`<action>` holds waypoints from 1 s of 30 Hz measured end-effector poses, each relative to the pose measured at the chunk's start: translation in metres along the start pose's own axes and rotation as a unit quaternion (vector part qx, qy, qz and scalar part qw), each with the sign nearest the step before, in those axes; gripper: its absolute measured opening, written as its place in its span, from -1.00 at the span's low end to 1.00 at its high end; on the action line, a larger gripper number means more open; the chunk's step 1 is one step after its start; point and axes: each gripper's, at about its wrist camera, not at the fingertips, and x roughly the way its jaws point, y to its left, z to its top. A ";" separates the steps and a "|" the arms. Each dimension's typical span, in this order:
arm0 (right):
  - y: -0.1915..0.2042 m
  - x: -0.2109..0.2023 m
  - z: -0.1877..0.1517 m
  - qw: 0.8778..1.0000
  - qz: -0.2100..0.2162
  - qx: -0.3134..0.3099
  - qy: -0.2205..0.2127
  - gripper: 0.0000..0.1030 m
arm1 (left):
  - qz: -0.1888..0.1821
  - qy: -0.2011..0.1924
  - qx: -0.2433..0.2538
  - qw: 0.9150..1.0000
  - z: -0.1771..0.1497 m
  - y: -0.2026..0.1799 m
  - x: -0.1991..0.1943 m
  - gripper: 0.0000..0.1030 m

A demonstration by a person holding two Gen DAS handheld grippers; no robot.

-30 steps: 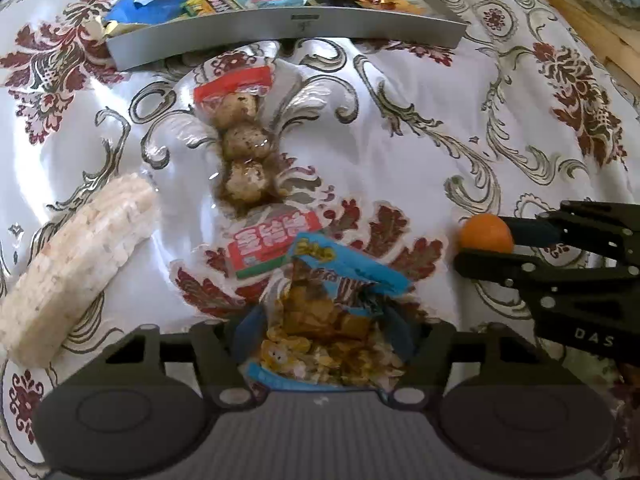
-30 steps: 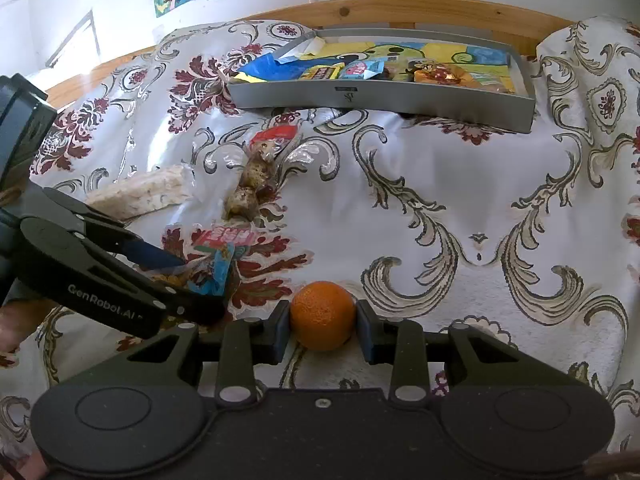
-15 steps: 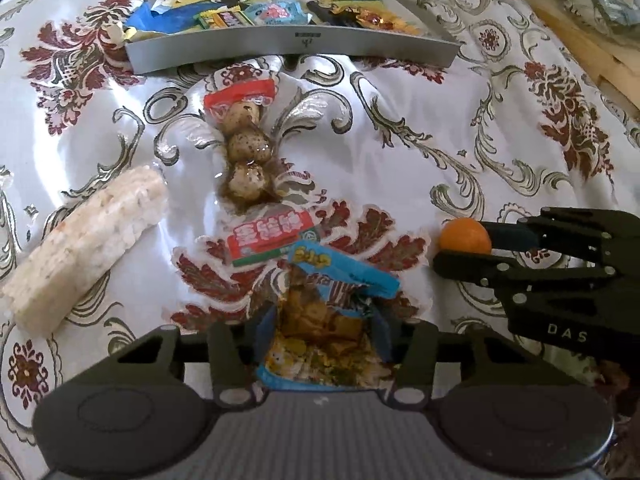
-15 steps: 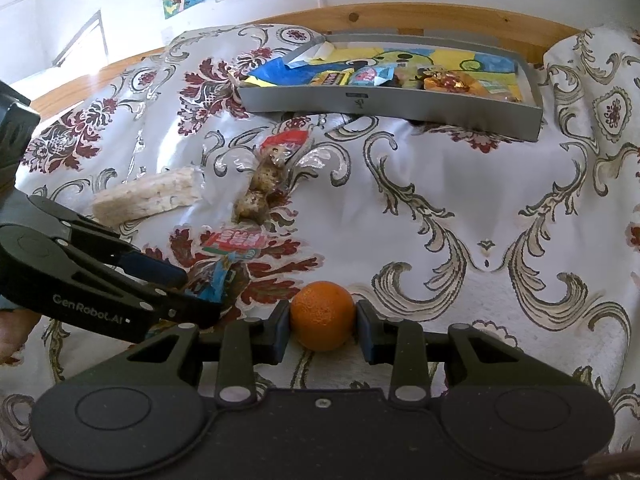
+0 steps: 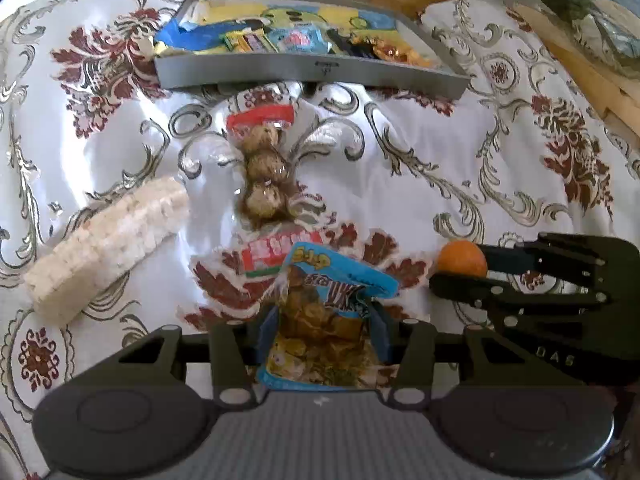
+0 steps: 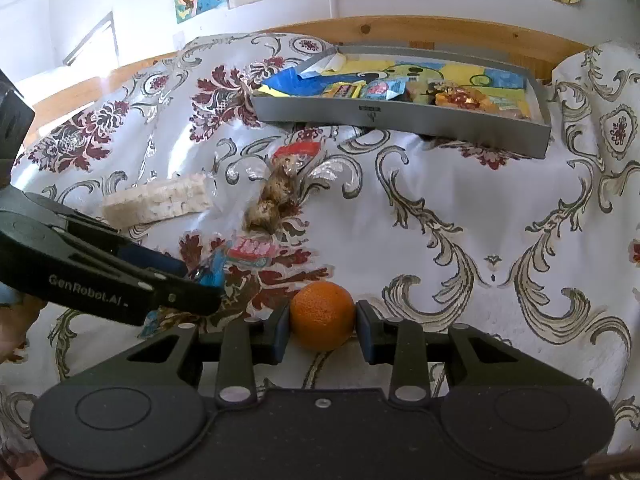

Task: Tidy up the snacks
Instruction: 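Close left tool on the blue-and-yellow snack pack and lift it, then carry the orange and snack pack to the grey tray and lower them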

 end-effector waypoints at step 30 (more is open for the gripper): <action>-0.068 0.018 0.132 0.988 -0.070 -0.045 -0.132 -0.29 | 0.002 -0.165 0.023 0.986 0.189 -0.012 0.018 0.02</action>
